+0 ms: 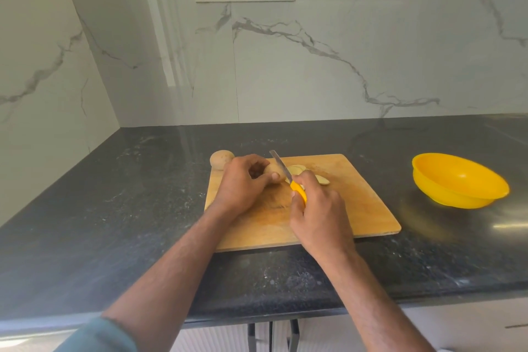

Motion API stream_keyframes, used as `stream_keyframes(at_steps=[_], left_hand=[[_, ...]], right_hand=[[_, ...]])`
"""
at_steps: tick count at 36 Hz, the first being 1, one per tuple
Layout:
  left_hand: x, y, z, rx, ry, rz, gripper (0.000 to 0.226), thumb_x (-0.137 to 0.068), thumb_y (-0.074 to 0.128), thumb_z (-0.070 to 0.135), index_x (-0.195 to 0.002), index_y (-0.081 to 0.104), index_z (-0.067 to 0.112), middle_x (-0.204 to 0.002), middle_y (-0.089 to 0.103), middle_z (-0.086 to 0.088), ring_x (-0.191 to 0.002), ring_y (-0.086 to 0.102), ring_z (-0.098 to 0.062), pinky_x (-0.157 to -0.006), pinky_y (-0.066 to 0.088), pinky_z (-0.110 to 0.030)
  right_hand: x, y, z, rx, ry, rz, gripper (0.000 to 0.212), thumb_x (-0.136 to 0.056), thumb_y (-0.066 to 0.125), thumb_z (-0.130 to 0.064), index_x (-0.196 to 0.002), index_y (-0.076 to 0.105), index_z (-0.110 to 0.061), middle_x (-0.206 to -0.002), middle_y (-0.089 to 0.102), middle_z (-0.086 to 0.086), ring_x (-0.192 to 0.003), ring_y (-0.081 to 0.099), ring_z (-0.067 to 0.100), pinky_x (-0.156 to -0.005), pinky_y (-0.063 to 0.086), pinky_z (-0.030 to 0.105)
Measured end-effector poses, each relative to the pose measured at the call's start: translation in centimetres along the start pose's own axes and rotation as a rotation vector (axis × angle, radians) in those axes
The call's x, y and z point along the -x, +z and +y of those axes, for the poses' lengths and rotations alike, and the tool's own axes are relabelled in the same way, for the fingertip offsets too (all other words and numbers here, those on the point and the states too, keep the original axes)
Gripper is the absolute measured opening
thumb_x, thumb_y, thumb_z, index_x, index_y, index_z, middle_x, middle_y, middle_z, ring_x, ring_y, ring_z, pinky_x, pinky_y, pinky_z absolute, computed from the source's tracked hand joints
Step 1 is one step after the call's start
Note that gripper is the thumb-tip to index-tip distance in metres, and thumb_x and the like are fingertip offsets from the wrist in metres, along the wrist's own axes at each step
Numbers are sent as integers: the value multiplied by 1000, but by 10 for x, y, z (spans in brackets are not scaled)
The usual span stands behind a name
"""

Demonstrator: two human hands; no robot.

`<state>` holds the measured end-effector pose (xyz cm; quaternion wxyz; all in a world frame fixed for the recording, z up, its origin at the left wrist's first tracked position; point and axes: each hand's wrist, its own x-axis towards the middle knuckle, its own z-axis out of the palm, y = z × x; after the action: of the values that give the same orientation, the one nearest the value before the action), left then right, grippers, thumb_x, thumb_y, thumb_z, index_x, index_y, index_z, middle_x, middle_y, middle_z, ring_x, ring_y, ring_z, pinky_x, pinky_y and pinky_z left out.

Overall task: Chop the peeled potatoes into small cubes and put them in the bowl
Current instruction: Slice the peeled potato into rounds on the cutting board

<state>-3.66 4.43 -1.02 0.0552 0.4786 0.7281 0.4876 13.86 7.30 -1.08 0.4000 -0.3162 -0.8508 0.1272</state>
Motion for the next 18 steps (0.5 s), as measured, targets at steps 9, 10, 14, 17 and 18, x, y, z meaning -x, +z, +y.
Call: stream_keyframes(at_steps=[9,10,14,17,18], left_hand=[[0,-1,3,-35,-9,28,26,-98,67,20,-124,70,21,-110,70,9,-97,65,-6,-76,45,-9],[1,-1,3,-29,-10,32,26,-98,67,20,-124,70,23,-110,70,8,-97,65,-7,-76,46,-9],[2,-1,4,-11,-9,-5,41,-88,80,26,-128,69,22,-109,69,8,-97,66,-6,-80,50,-12],[1,-1,2,-25,-31,1,44,-83,85,26,-125,70,21,-105,70,10,-95,66,-5,-83,56,-19],[0,0,1,-27,-44,13,42,-82,86,28,-121,71,20,-102,71,10,-94,66,-5,-85,57,-23]], right_hand=[[-1,0,1,0,16,-13,19,-94,64,-13,-112,60,-18,-79,64,-3,-59,55,12,-48,42,19],[-1,0,1,4,17,-19,20,-94,64,-12,-112,60,-18,-78,63,-4,-58,53,10,-47,37,15],[0,0,0,18,31,-43,20,-94,64,-12,-113,61,-18,-76,56,-9,-58,49,5,-49,27,7],[0,0,0,11,36,-38,20,-94,64,-13,-113,60,-19,-76,56,-9,-59,51,6,-48,31,8],[0,0,0,7,35,-36,19,-95,63,-13,-112,59,-20,-76,57,-9,-58,52,7,-47,35,11]])
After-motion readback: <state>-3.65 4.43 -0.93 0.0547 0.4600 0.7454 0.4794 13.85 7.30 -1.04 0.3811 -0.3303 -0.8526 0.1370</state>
